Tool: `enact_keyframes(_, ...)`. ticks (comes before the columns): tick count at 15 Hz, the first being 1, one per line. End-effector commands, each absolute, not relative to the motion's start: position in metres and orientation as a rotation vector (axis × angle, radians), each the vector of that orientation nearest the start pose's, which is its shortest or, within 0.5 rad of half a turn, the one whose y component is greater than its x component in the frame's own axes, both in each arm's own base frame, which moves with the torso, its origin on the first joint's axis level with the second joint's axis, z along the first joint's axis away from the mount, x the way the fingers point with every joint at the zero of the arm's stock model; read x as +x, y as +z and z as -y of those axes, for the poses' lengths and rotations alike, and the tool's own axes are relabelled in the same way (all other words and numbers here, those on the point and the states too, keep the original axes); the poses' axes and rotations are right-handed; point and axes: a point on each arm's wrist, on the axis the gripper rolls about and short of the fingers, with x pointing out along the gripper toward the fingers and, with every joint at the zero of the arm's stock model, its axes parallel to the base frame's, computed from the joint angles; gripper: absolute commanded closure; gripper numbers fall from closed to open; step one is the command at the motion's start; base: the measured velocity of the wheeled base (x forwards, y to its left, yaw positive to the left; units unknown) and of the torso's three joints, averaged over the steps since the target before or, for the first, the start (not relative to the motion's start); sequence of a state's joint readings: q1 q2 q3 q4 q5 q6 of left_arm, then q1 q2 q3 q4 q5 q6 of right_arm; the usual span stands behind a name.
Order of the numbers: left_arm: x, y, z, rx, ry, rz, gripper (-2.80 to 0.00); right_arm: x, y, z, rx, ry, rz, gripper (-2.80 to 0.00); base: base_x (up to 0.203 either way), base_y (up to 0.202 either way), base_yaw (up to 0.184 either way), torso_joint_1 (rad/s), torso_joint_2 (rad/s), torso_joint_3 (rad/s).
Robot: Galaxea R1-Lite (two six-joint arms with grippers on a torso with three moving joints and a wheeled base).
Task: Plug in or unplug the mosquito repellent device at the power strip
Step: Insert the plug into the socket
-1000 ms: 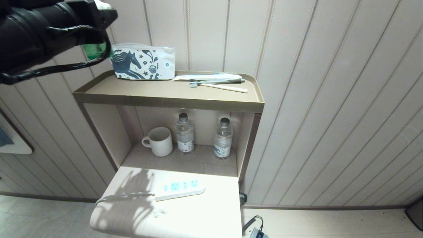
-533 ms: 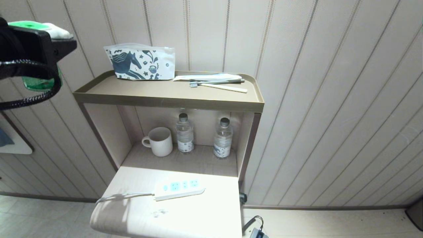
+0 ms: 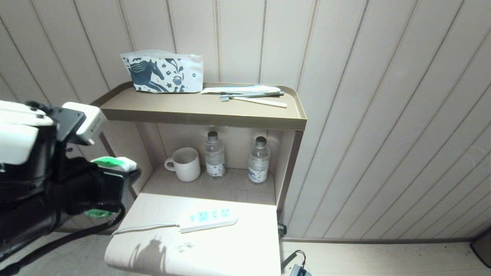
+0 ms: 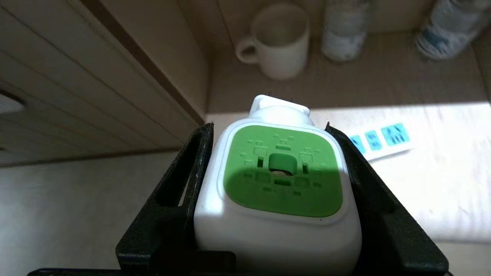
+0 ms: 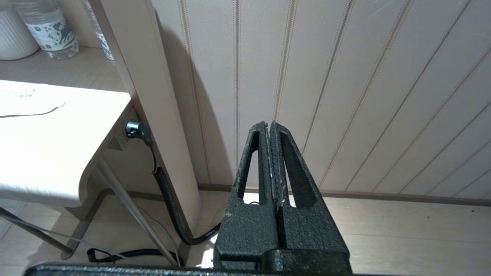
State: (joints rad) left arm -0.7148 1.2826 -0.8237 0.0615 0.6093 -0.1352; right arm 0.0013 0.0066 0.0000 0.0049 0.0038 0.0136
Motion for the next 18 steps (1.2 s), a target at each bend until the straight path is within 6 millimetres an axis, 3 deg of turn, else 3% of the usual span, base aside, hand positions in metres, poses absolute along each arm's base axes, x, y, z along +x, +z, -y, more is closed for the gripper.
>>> enact_keyframes(1,0.164,0.203,0.129,0.181,-0.106,-0.541,0.0,-0.022,0.075,0.0,0.014,0.006,-0.011,0.0,0.0,0.0,0.0,0.0,0.0,0.0)
enact_keyframes(4,0.181,0.179,0.149,0.115,-0.193,-0.785,0.0,-0.022,0.075,0.0,0.014,0.006,-0.011,0.0,0.0,0.0,0.0,0.0,0.0,0.0)
enact_keyframes(9,0.225,0.199,0.194,-0.14,-0.256,-1.052,0.0,-0.022,0.075,0.0,0.014,0.006,-0.012,0.0,0.0,0.0,0.0,0.0,0.0,0.0)
enact_keyframes(11,0.246,0.193,0.209,-0.245,-0.236,-1.197,0.0,-0.022,0.075,0.0,0.014,0.006,-0.011,0.0,0.0,0.0,0.0,0.0,0.0,0.0)
enact_keyframes(13,0.268,0.174,0.21,-0.317,-0.152,-1.336,0.0,-0.022,0.075,0.0,0.014,0.006,-0.012,0.0,0.0,0.0,0.0,0.0,0.0,0.0)
enact_keyframes(15,0.285,0.153,0.199,-0.352,-0.063,-1.414,0.0,-0.022,0.075,0.0,0.014,0.006,-0.012,0.0,0.0,0.0,0.0,0.0,0.0,0.0)
enact_keyframes(18,0.292,0.142,0.197,-0.336,-0.007,-1.415,0.0,-0.022,0.075,0.0,0.014,0.005,-0.011,0.0,0.0,0.0,0.0,0.0,0.0,0.0)
